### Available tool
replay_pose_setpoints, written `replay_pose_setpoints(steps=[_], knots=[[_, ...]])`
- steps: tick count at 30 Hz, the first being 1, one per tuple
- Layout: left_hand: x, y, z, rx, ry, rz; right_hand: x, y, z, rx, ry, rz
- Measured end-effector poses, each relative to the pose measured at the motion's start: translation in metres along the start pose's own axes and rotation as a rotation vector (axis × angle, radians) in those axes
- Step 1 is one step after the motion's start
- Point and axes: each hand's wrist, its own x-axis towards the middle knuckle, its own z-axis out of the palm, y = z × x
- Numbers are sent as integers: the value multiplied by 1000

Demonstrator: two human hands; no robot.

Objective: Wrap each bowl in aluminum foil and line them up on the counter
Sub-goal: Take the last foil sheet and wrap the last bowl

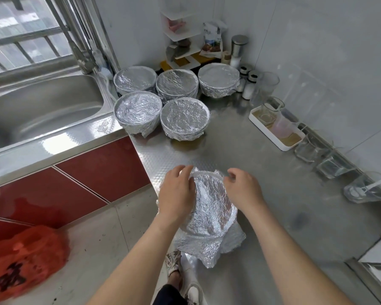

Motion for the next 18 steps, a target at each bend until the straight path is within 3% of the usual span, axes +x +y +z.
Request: replay_pose_setpoints(steps=[18], knots=[[13, -7, 15, -57, -3, 14, 7, -6, 31, -42, 89, -129]])
